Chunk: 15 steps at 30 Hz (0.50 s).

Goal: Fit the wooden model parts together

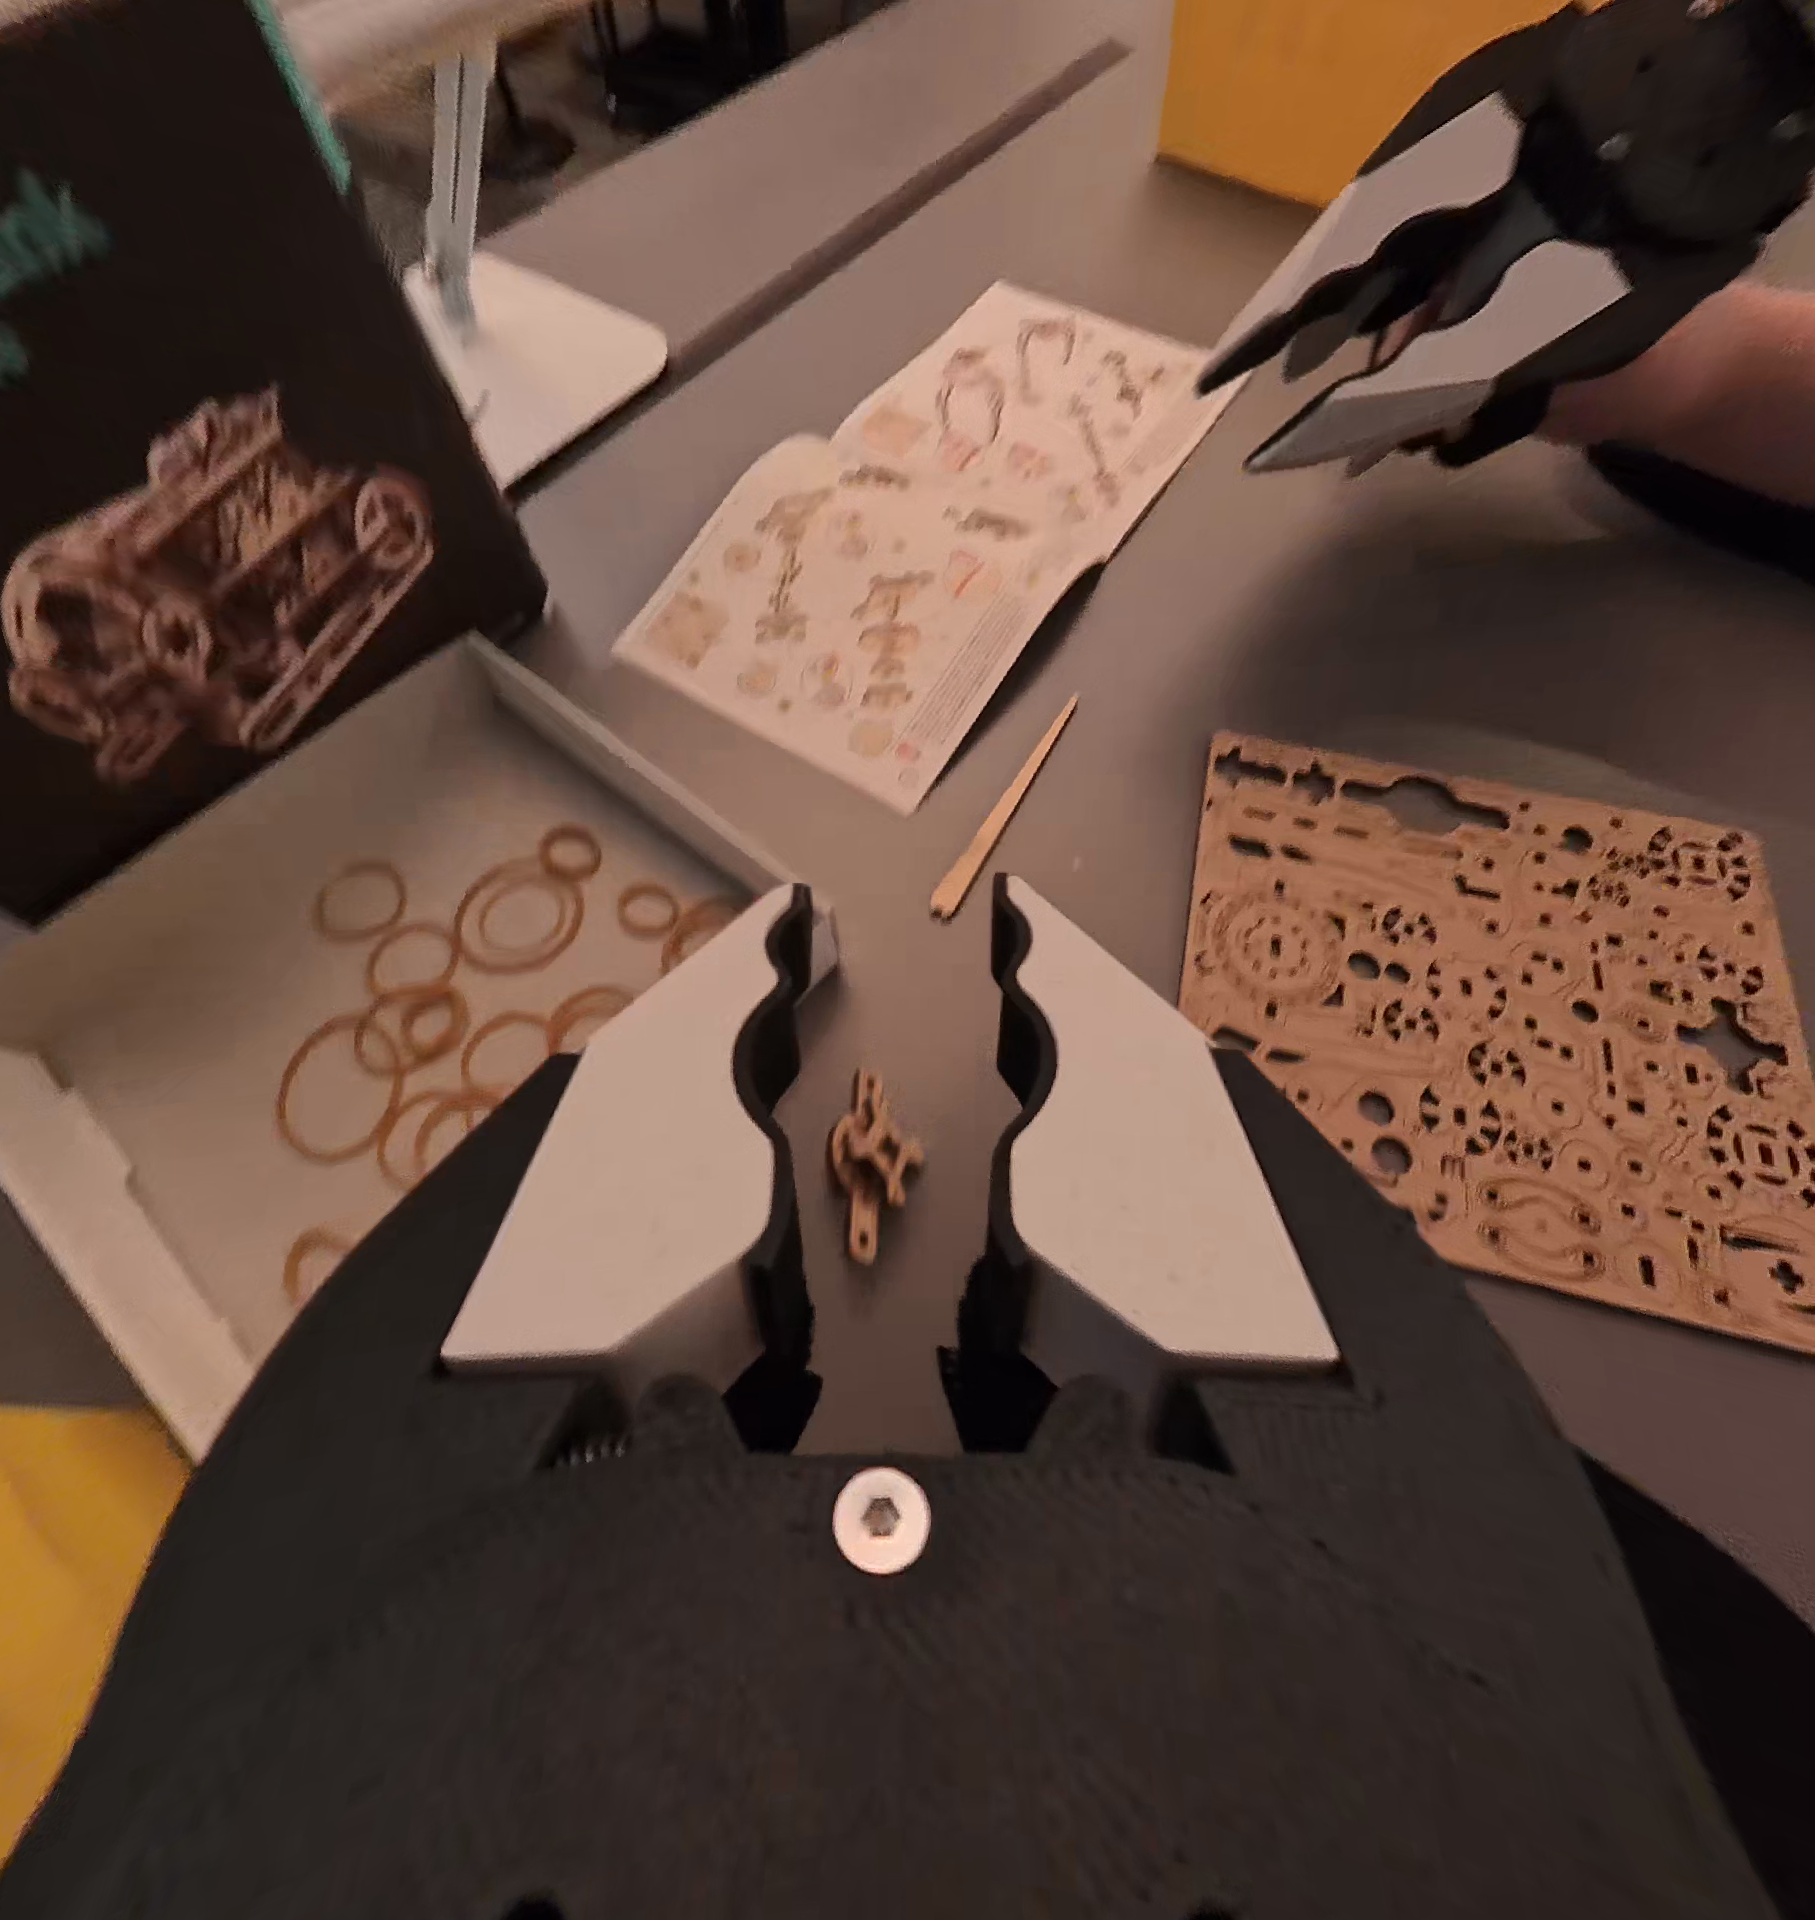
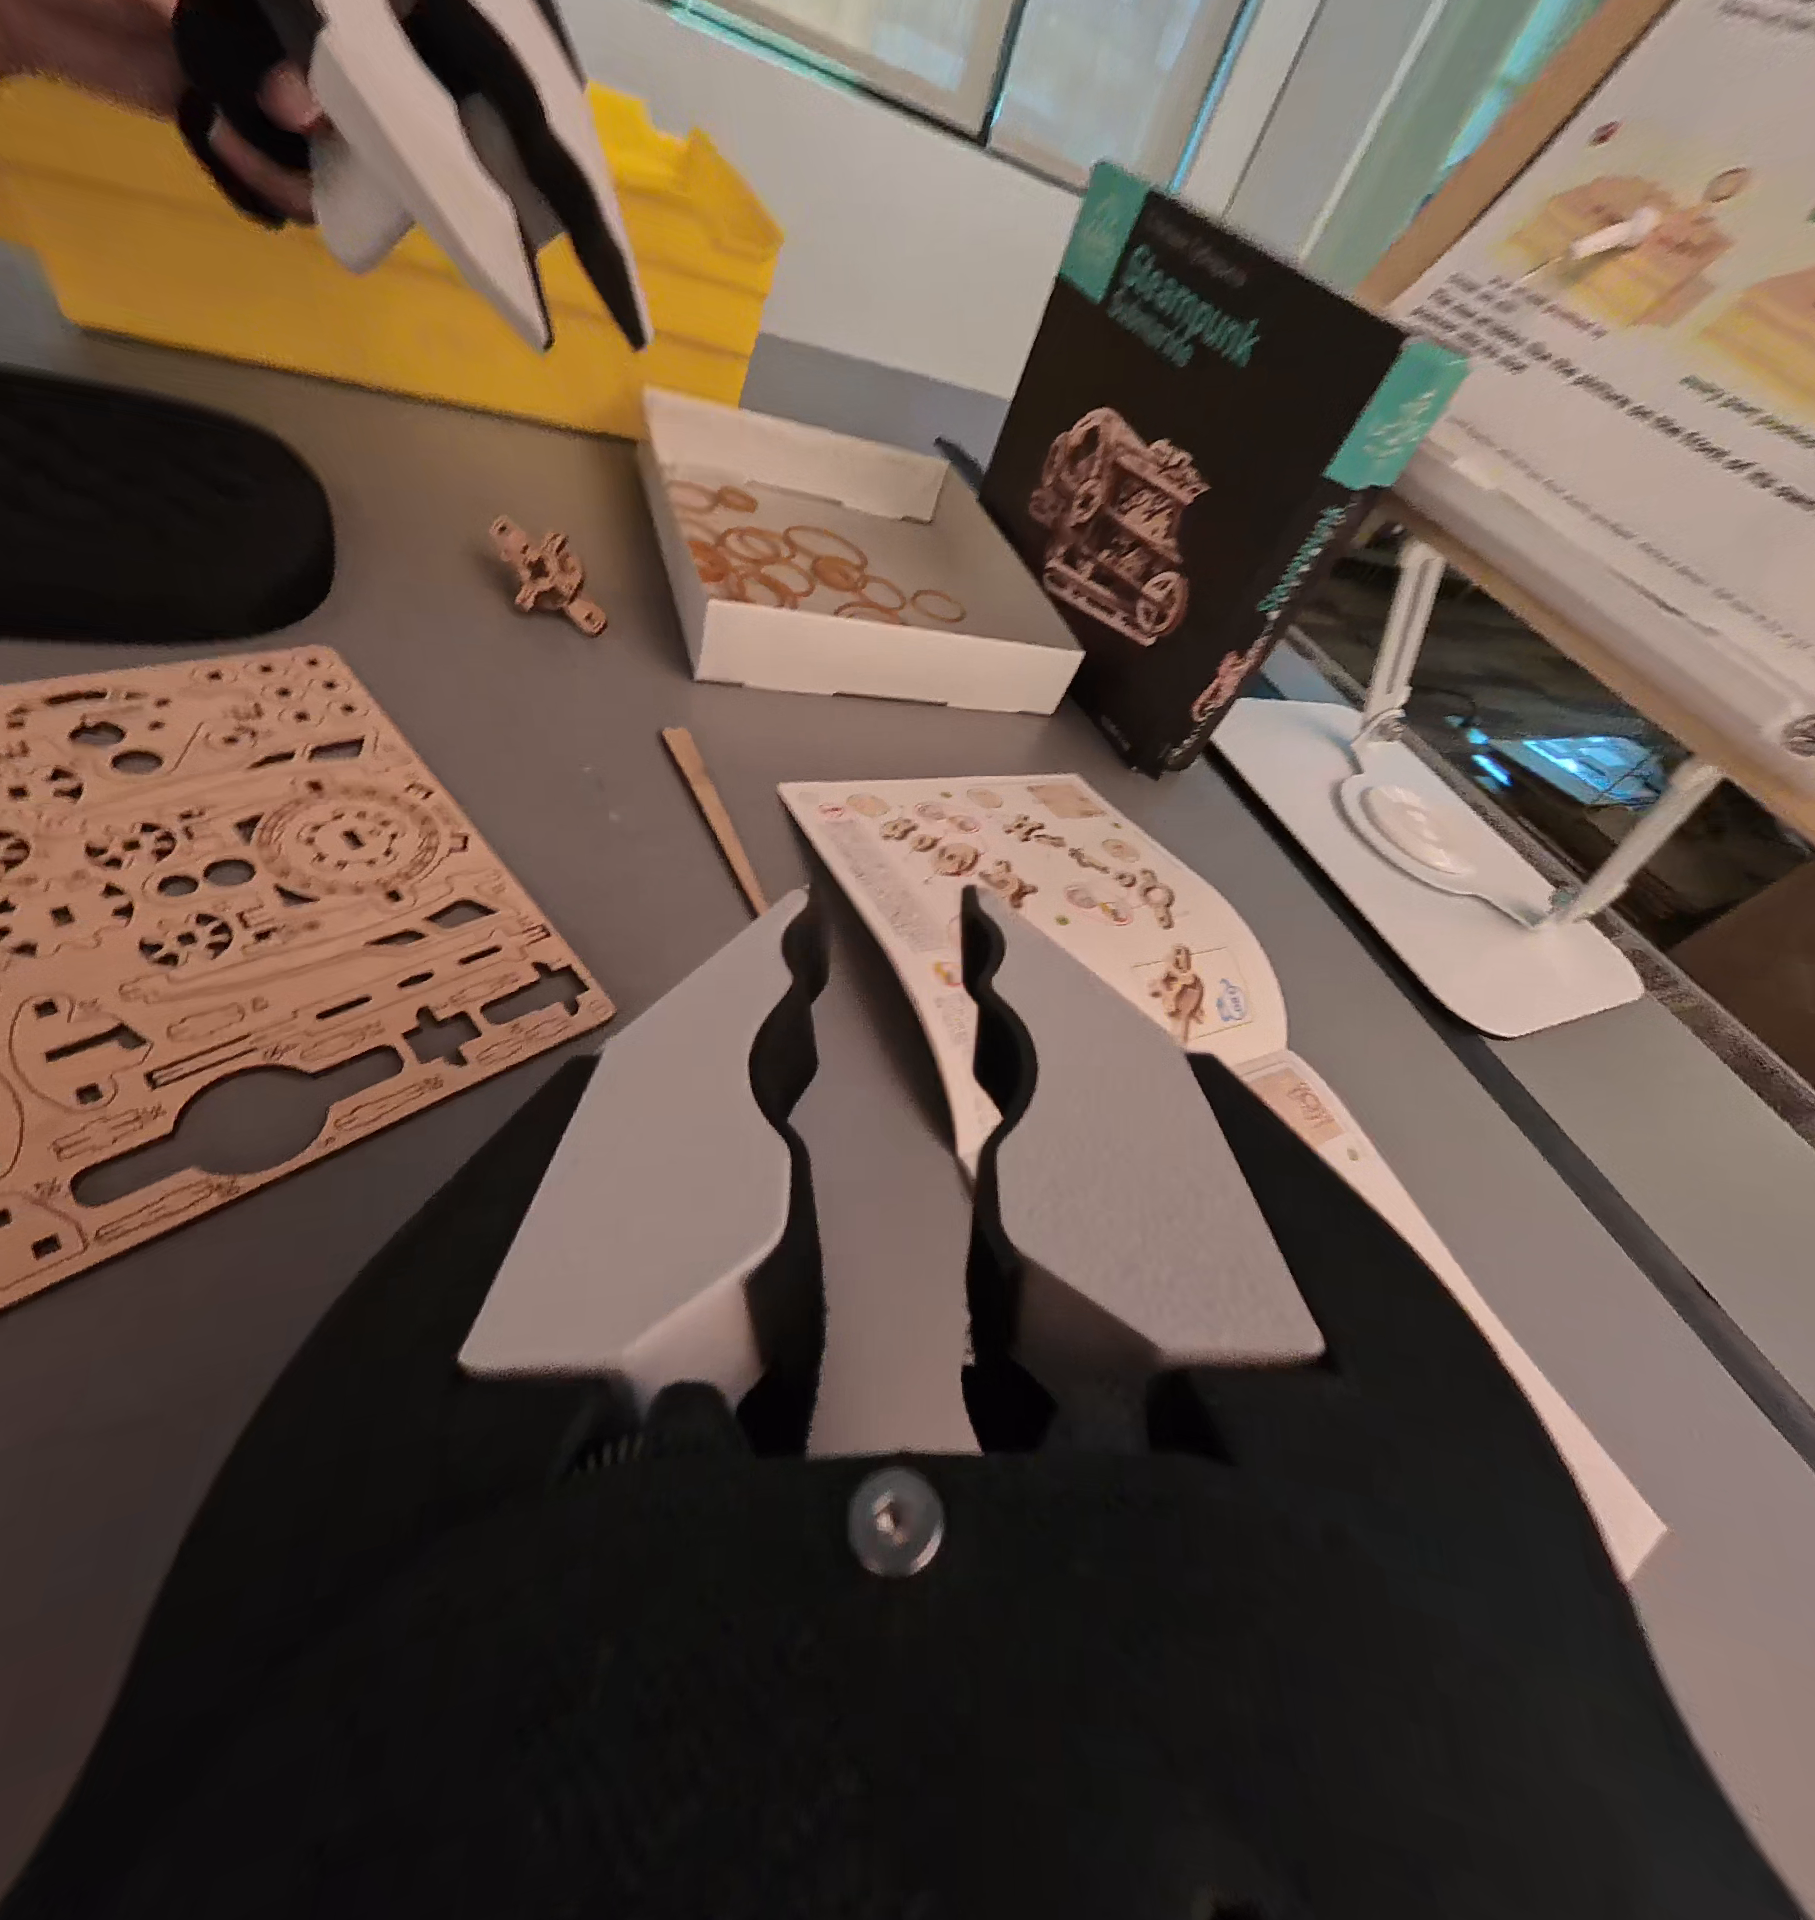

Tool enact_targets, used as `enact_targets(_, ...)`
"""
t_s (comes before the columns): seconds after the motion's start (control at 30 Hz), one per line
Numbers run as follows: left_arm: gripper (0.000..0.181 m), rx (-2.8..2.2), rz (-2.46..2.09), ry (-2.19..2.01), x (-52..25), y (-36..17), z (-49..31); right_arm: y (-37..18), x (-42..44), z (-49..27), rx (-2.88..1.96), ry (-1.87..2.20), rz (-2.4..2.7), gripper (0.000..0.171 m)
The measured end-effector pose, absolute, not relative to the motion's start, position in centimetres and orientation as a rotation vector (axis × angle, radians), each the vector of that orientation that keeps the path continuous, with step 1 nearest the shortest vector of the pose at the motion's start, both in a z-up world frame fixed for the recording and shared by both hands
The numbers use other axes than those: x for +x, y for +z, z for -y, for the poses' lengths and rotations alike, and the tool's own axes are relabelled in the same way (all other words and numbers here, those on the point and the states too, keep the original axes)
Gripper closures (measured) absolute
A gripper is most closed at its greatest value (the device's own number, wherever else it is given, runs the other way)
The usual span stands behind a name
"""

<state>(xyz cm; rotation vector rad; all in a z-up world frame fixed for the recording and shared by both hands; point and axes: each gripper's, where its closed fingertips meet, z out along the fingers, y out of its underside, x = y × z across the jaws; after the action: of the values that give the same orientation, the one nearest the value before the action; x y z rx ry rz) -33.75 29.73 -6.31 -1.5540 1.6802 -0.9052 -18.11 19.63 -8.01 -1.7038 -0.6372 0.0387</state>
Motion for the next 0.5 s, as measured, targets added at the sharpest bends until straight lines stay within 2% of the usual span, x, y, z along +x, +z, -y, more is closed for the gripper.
enact_targets(0.17,0.145,-1.237,-1.492,-1.001,-30.0,-1.1,-27.3,-5.2,-15.3,-19.9,-1.614,0.056,0.407,0.125)
enact_targets(0.23,0.15,-1.104,-1.344,-0.983,-29.8,1.7,-27.3,-4.3,-14.0,-19.7,-1.582,0.039,0.341,0.124)
enact_targets(0.5,0.163,-0.97,-0.954,-1.131,-33.5,10.3,-28.5,-1.6,-11.7,-18.7,-1.418,-0.026,0.264,0.156)
